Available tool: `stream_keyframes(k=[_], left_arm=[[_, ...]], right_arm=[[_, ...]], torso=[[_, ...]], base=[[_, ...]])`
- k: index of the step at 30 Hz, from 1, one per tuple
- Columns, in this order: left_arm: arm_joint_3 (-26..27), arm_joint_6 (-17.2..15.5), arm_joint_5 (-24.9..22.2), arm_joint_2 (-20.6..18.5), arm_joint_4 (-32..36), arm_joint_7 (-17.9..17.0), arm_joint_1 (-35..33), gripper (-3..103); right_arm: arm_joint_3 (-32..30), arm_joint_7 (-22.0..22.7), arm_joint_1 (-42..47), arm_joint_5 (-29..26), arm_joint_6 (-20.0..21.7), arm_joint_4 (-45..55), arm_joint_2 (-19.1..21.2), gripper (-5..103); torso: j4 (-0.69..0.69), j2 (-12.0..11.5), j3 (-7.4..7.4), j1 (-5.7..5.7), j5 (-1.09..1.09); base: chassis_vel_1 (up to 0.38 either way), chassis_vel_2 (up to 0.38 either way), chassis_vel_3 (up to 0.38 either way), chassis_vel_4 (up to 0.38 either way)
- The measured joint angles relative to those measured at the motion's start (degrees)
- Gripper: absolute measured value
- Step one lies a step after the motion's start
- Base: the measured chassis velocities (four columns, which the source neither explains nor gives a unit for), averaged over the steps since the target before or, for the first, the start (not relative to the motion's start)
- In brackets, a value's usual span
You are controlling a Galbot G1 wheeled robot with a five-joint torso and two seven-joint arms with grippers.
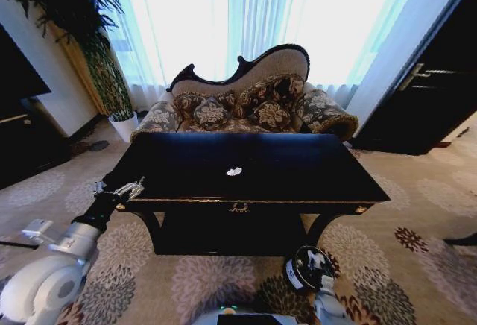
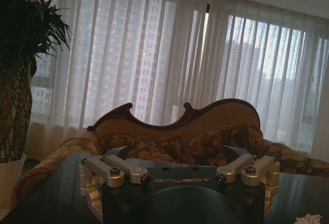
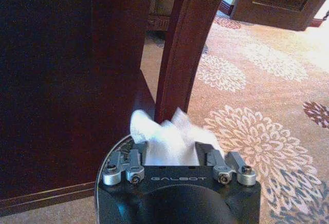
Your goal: Move to the front of the table and place the trash on the table into the trash bin.
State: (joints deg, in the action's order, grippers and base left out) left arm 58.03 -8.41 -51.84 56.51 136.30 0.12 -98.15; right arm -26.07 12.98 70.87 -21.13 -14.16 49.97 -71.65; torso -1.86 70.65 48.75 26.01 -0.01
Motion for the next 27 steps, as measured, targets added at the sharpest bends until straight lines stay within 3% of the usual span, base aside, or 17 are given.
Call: stream_keyframes(k=[5,8,11,19,27], left_arm=[[0.0,0.0,0.0,0.0,0.0,0.0,0.0,100],[0.0,0.0,0.0,0.0,0.0,0.0,0.0,100],[0.0,0.0,0.0,0.0,0.0,0.0,0.0,100],[0.0,0.0,0.0,0.0,0.0,0.0,0.0,100],[0.0,0.0,0.0,0.0,0.0,0.0,0.0,100]], right_arm=[[0.0,0.0,-0.2,-0.4,0.1,0.0,-0.2,75],[0.0,0.0,-0.1,-0.3,0.2,0.3,-0.4,80],[-0.4,-0.1,0.9,-0.3,0.1,2.2,-0.5,96],[-2.1,-1.4,8.8,1.5,-3.3,13.8,-2.6,100],[-3.9,-4.0,20.0,-0.9,-6.9,28.7,-4.0,100]], torso=[[0.01,0.0,0.0,0.0,0.0],[0.0,0.0,0.0,0.0,0.0],[0.01,0.0,0.0,0.0,0.0],[0.0,0.0,-0.01,0.0,0.0],[0.01,0.0,-0.01,0.0,0.0]], base=[[0.0,0.0,0.0,0.0],[0.0,0.0,0.0,0.0],[0.0,0.0,0.0,0.0],[0.0,0.0,0.0,0.0],[0.0,0.0,0.0,0.0]])
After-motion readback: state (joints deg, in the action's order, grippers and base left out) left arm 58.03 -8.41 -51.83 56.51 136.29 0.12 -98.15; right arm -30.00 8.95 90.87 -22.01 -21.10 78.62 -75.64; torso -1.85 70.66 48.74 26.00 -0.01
